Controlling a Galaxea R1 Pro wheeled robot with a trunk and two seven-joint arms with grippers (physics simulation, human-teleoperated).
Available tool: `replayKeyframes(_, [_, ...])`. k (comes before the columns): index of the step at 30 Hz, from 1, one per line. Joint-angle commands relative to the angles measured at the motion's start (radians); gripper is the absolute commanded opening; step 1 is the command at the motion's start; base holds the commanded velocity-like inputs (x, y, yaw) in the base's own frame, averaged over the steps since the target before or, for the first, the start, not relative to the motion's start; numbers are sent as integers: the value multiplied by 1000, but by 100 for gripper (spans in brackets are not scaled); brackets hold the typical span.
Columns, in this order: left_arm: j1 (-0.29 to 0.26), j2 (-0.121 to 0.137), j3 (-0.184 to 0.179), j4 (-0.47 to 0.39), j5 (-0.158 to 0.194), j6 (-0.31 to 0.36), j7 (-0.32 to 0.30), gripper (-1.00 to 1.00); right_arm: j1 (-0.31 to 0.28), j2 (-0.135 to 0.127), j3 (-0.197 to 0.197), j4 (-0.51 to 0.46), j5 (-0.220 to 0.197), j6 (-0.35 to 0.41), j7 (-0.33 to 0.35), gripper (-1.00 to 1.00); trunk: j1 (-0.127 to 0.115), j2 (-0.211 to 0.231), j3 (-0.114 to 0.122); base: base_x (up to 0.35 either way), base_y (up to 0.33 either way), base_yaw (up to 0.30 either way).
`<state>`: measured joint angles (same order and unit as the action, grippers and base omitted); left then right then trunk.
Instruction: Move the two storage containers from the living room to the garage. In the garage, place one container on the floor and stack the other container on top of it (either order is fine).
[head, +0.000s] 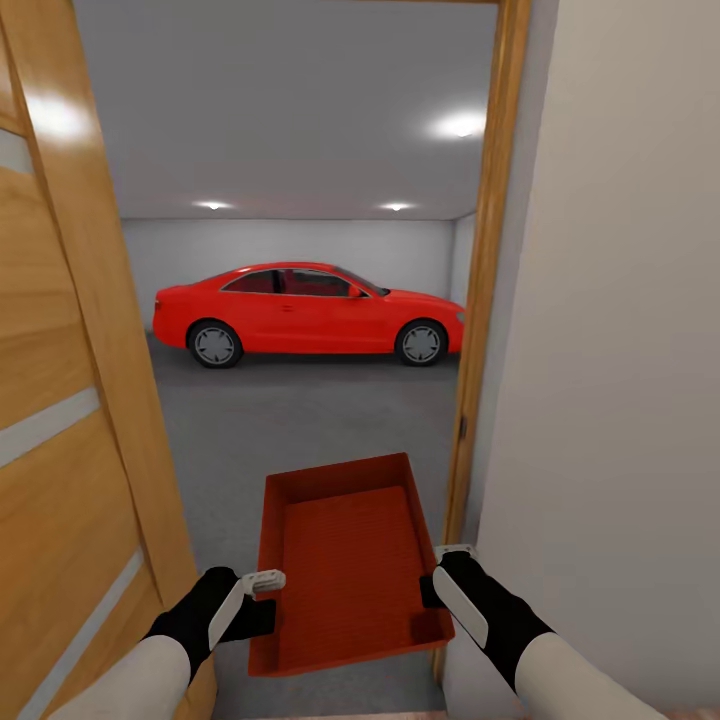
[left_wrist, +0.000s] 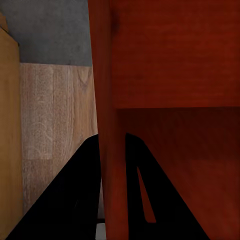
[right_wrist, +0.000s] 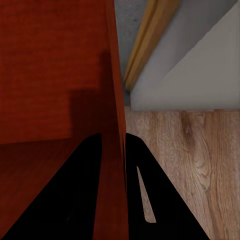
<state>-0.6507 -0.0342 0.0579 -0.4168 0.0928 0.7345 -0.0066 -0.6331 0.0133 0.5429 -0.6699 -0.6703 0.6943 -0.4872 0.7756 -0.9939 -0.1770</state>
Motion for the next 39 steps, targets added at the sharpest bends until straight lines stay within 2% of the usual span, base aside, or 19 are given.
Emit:
replayKeyframes(1, [-1, -5, 11, -2, 7, 5, 4, -100, 0, 0, 19, 0, -25, 0, -8, -100, 0, -1, -1, 15, 3, 0])
replayKeyframes(20, [-1, -6, 10, -2, 7, 5, 4, -100, 0, 0, 20, 0, -24, -1, -8, -100, 0, -1, -1, 290, 66, 0])
replayKeyframes(31, [-1, -6, 10, -2, 7, 5, 4, -100, 0, 0, 19, 0, -25, -1, -8, -100, 0, -1, -1, 77, 12, 0])
replayKeyframes(39, [-1, -6, 11, -2, 7, 5, 4, -100, 0, 0, 20, 0, -25, -1, -8, -100, 0, -1, -1, 277, 0, 0])
